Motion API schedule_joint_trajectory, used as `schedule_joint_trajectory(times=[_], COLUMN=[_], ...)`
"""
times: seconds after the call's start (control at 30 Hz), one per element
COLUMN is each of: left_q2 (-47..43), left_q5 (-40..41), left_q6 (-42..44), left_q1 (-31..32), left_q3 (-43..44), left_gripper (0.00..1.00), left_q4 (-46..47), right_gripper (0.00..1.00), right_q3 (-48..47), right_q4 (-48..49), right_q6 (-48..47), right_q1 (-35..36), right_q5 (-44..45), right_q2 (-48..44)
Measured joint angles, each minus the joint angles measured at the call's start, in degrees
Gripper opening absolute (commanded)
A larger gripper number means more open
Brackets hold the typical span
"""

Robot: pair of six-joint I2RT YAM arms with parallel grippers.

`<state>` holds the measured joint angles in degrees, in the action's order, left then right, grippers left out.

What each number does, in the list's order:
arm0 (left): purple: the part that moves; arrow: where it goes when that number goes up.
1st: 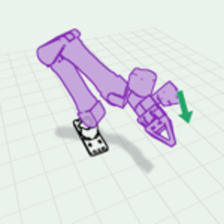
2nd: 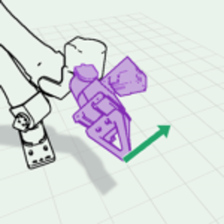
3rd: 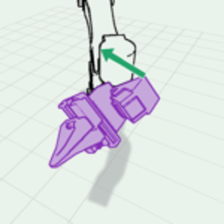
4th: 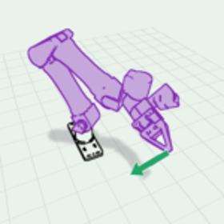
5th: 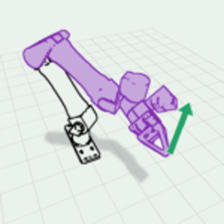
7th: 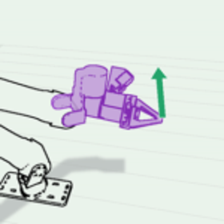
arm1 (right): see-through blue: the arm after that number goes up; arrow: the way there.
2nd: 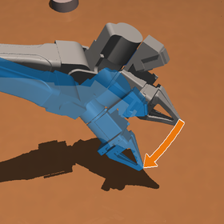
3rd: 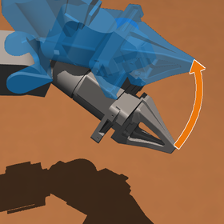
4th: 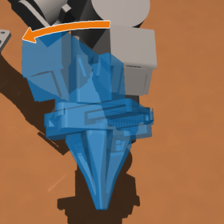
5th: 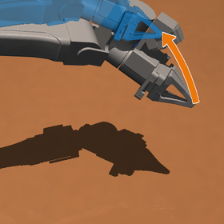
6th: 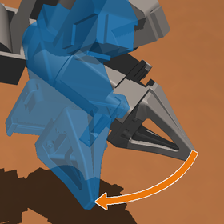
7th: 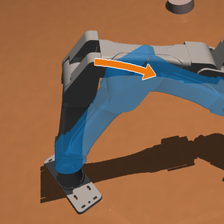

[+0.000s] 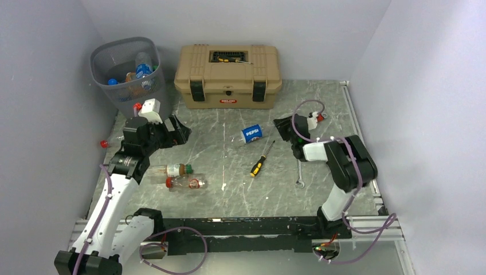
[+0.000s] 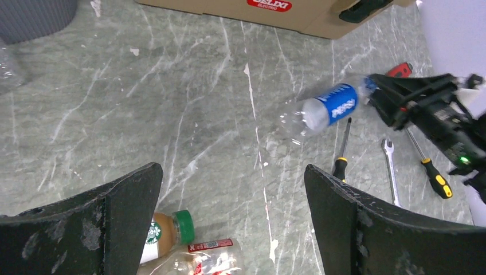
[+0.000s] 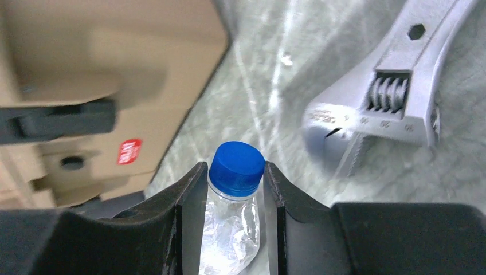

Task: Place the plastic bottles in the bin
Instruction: Pick up the plastic bottle at the center of the board.

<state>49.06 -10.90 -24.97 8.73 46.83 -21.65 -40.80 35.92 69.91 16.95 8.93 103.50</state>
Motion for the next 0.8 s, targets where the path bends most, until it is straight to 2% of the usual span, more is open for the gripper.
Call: schedule_joint_trajectory(times=[0.2, 0.37, 0.43, 0.57, 0.7, 0.8], left_q2=[-2.4, -2.4, -2.4, -0.6, 4.3, 7.6], left_q5=[4.4, 4.9, 0.6, -13.8, -29.5, -37.4], left_q6=[-1.4, -3.5, -3.6, -4.9, -8.2, -10.5], left_q1=[0.0, 0.0, 0.0, 0.3, 3.6, 6.3], left_q3=[-0.1, -0.2, -0.5, -1.0, -2.4, -3.9], left_gripper=[0.99, 0.99, 1.00, 1.00, 0.99, 1.00], left_q4=[0.0, 1.3, 3.4, 11.4, 24.4, 30.6], right_gripper=[0.00, 0.00, 0.00, 0.00, 0.00, 0.00], right_q3=[3.7, 4.1, 3.5, 0.7, -0.4, -0.4], right_q4=[-4.2, -7.7, -10.5, -17.0, -22.2, -24.2], right_q6=[-7.8, -20.6, -26.3, -36.2, -43.2, -46.5], right_q1=[1.4, 8.2, 11.7, 17.3, 19.5, 21.6], right_q5=[-0.1, -1.4, -2.1, -6.4, -12.5, -15.7], right_q2=[-17.5, -32.4, -36.4, -41.7, -45.6, -47.5])
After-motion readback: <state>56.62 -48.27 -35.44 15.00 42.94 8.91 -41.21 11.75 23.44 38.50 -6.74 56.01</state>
